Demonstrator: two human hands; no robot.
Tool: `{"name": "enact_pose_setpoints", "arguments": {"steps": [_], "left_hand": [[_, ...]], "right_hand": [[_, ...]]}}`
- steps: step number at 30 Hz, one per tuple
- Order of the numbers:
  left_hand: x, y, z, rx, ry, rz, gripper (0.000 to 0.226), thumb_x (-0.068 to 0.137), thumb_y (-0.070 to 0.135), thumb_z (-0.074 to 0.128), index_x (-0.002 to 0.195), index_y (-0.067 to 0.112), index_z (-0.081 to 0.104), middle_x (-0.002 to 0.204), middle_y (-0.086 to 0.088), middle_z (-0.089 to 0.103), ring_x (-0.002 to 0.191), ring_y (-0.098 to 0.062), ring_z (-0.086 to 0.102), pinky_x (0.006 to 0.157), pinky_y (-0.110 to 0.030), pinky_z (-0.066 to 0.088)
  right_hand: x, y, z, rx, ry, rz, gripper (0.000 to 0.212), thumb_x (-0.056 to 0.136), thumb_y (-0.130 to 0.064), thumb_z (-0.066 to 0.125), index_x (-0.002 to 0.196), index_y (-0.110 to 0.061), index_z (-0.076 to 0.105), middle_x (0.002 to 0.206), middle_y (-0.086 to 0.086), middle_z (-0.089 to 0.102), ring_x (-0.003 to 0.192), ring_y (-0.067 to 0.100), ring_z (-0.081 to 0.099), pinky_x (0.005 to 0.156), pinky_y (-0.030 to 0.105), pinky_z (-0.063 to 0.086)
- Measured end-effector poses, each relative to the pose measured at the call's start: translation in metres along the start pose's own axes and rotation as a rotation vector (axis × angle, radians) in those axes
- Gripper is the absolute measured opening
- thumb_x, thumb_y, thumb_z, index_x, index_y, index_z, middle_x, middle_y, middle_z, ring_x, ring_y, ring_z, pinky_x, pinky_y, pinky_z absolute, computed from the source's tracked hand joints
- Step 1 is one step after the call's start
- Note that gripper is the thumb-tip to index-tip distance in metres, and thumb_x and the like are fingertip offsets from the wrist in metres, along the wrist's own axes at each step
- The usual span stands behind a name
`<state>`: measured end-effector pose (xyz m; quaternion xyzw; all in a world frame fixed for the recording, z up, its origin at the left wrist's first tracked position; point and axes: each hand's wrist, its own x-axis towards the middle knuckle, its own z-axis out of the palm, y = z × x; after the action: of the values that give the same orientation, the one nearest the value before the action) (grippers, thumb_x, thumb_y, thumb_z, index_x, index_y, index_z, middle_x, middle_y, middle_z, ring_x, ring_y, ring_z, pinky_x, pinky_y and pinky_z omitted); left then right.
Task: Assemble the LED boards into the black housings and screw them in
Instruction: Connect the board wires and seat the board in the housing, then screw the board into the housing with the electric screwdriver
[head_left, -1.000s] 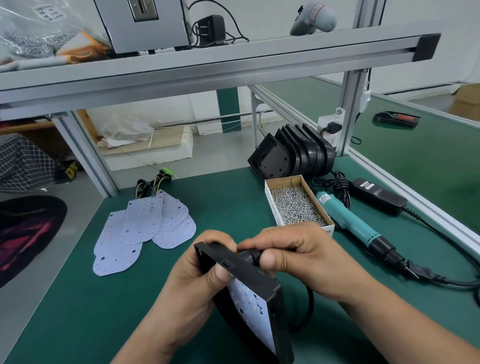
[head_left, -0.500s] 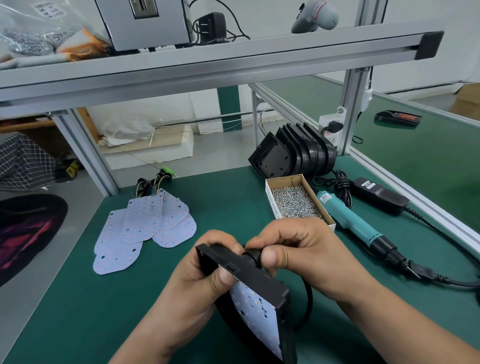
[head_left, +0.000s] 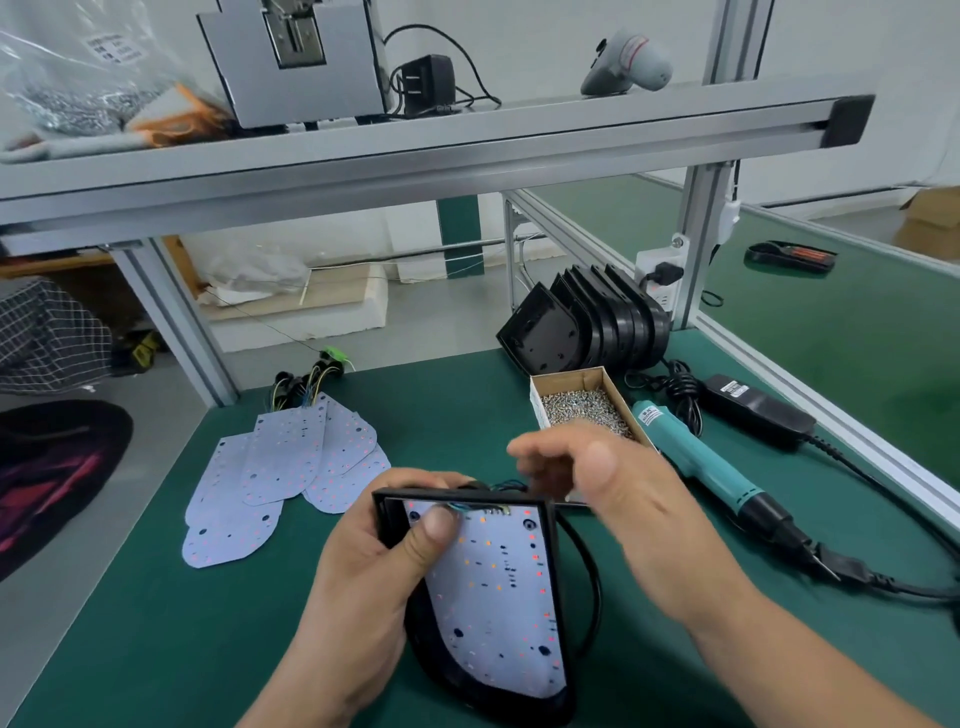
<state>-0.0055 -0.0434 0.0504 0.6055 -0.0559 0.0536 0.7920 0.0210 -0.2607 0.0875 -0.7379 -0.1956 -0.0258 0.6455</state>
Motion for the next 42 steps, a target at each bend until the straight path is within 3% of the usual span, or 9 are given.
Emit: {"name": "enact_pose_setpoints", "arguments": {"steps": [3, 8, 13, 17, 23, 27, 31, 37, 42], "left_hand": [[0.001, 0.001, 0.001, 0.050, 0.035, 0.030, 0.058, 0.065, 0.055, 0.097, 0.103, 0.016, 0.077, 0.117, -0.018, 0.076, 0.113, -0.034, 0.072, 0.100, -0.048, 0.050], [0.000, 0.002, 0.002, 0.034, 0.080, -0.018, 0.072, 0.050, 0.057, 0.102, 0.106, 0.018, 0.080, 0.114, -0.015, 0.078, 0.107, -0.029, 0.073, 0.101, -0.048, 0.052], [0.000, 0.003, 0.004, 0.029, 0.070, -0.029, 0.068, 0.048, 0.054, 0.103, 0.104, 0.021, 0.082, 0.110, -0.013, 0.079, 0.103, -0.028, 0.074, 0.099, -0.048, 0.055], [0.000, 0.001, 0.006, 0.033, 0.089, -0.019, 0.047, 0.057, 0.038, 0.093, 0.100, 0.023, 0.083, 0.102, -0.009, 0.080, 0.095, -0.024, 0.075, 0.087, -0.039, 0.058], [0.002, -0.003, 0.005, 0.018, 0.103, -0.027, 0.043, 0.059, 0.034, 0.093, 0.100, 0.023, 0.083, 0.097, -0.007, 0.080, 0.088, -0.021, 0.075, 0.077, -0.030, 0.062], [0.008, -0.005, 0.005, -0.003, 0.153, -0.098, 0.031, 0.072, 0.020, 0.089, 0.101, 0.017, 0.081, 0.104, -0.015, 0.080, 0.094, -0.031, 0.076, 0.085, -0.046, 0.062], [0.013, -0.009, -0.003, -0.082, 0.236, -0.195, 0.038, 0.084, 0.021, 0.079, 0.116, 0.001, 0.073, 0.117, -0.023, 0.077, 0.113, -0.047, 0.072, 0.101, -0.062, 0.057], [0.016, -0.020, -0.010, 0.015, 0.264, -0.266, 0.016, 0.100, 0.011, 0.069, 0.114, 0.006, 0.077, 0.113, -0.015, 0.080, 0.104, -0.035, 0.078, 0.087, -0.048, 0.064], [0.015, -0.019, -0.013, 0.106, 0.103, -0.315, 0.030, 0.098, 0.000, 0.068, 0.127, 0.008, 0.071, 0.120, -0.012, 0.079, 0.110, -0.033, 0.076, 0.095, -0.049, 0.061]], "right_hand": [[-0.012, 0.001, 0.006, -0.067, -0.165, 0.004, 0.070, 0.081, -0.091, 0.054, 0.117, -0.034, 0.075, 0.092, 0.002, 0.070, 0.087, 0.011, 0.063, 0.078, 0.035, 0.047], [-0.007, -0.001, 0.013, 0.035, -0.175, 0.044, 0.040, 0.085, -0.062, 0.064, 0.113, -0.037, 0.077, 0.093, 0.013, 0.067, 0.086, 0.010, 0.057, 0.076, 0.026, 0.046], [-0.006, 0.003, 0.013, 0.093, -0.188, 0.014, 0.036, 0.089, -0.049, 0.062, 0.118, -0.034, 0.076, 0.113, 0.022, 0.072, 0.109, 0.043, 0.063, 0.097, 0.058, 0.049], [-0.005, 0.007, 0.011, 0.106, -0.184, 0.008, 0.033, 0.089, -0.045, 0.063, 0.118, -0.035, 0.077, 0.115, 0.026, 0.070, 0.111, 0.049, 0.060, 0.100, 0.066, 0.046], [0.000, 0.015, 0.014, 0.128, -0.160, 0.056, 0.034, 0.091, -0.042, 0.062, 0.120, -0.032, 0.077, 0.119, 0.006, 0.077, 0.119, 0.031, 0.068, 0.109, 0.055, 0.049], [0.005, 0.018, 0.017, 0.167, -0.164, 0.091, 0.028, 0.099, -0.034, 0.063, 0.121, -0.025, 0.078, 0.120, 0.004, 0.078, 0.118, 0.022, 0.070, 0.109, 0.044, 0.053], [0.002, 0.028, 0.014, 0.081, -0.234, 0.182, 0.040, 0.087, -0.022, 0.074, 0.126, -0.020, 0.069, 0.119, 0.005, 0.077, 0.113, 0.022, 0.072, 0.102, 0.043, 0.057], [-0.001, 0.038, 0.018, -0.413, -0.277, 0.256, 0.038, 0.076, -0.035, 0.078, 0.108, -0.037, 0.058, 0.100, -0.022, 0.072, 0.088, 0.002, 0.070, 0.082, 0.035, 0.059], [0.000, 0.045, 0.014, -0.323, -0.216, 0.311, 0.040, 0.071, -0.034, 0.078, 0.108, -0.030, 0.062, 0.101, -0.011, 0.075, 0.092, 0.008, 0.072, 0.086, 0.038, 0.059]]}}
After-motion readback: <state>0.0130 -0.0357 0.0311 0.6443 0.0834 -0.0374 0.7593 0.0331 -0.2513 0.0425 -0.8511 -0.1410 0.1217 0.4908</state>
